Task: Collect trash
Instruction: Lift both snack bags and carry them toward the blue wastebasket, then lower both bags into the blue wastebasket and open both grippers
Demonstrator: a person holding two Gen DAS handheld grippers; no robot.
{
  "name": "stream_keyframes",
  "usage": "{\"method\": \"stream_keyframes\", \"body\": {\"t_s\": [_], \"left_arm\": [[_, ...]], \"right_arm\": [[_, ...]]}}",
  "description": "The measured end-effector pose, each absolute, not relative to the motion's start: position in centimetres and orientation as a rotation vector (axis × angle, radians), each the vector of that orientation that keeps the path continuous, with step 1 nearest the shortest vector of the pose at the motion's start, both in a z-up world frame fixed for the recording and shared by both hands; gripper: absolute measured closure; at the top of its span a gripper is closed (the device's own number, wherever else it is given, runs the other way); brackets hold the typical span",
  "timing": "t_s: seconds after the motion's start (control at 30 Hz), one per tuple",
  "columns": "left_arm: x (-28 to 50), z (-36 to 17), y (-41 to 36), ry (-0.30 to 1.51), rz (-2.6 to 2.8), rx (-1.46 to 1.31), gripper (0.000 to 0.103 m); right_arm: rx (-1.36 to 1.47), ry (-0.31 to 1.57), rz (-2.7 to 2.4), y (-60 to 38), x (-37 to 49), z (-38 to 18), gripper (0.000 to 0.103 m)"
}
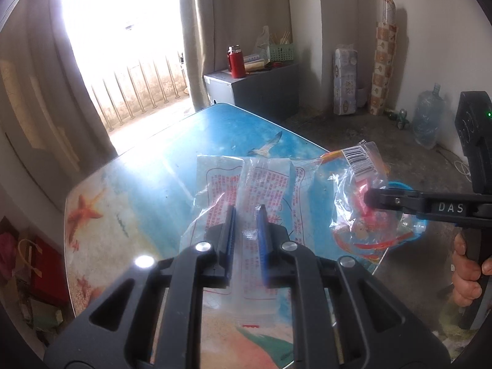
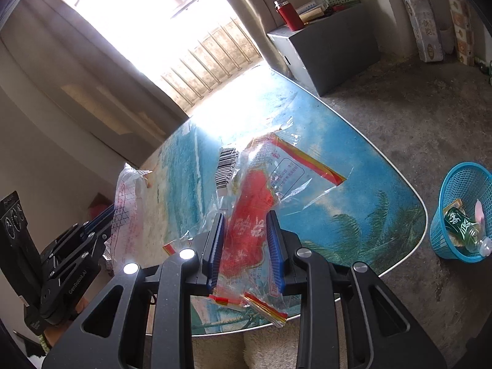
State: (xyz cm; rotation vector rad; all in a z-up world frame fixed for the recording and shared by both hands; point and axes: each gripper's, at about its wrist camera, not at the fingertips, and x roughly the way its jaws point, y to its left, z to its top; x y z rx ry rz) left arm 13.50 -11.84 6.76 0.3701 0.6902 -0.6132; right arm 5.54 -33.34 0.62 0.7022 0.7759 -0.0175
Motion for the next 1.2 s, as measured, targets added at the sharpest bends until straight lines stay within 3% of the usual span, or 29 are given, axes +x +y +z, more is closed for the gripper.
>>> {"method": "stream_keyframes", "body": {"t_s": [0.33, 0.6, 0.87, 1.2], "left_arm": [[9.6, 7.3, -24.2, 0.661, -0.846, 0.445, 0.091], [4.9, 5.2, -36.2, 0.757, -1.089, 0.497, 0.091], [2.5, -2.3, -47.5, 0.971, -1.205, 0.562, 0.091], [5.1, -15.5, -56.2, 1.209, -1.1, 0.619, 0.091]], "right_arm": [[0.816, 0.647, -0.255, -43.3, -4.4, -0.1, 0.076], [0.933, 0.616, -0.52, -52.1, -13.6, -4.9, 0.076], [1.004, 0.714, -0.645, -59.7, -15.2, -11.6, 0.076], [1.042, 0.897, -0.679, -67.4, -9.7, -21.2, 0.073]]}}
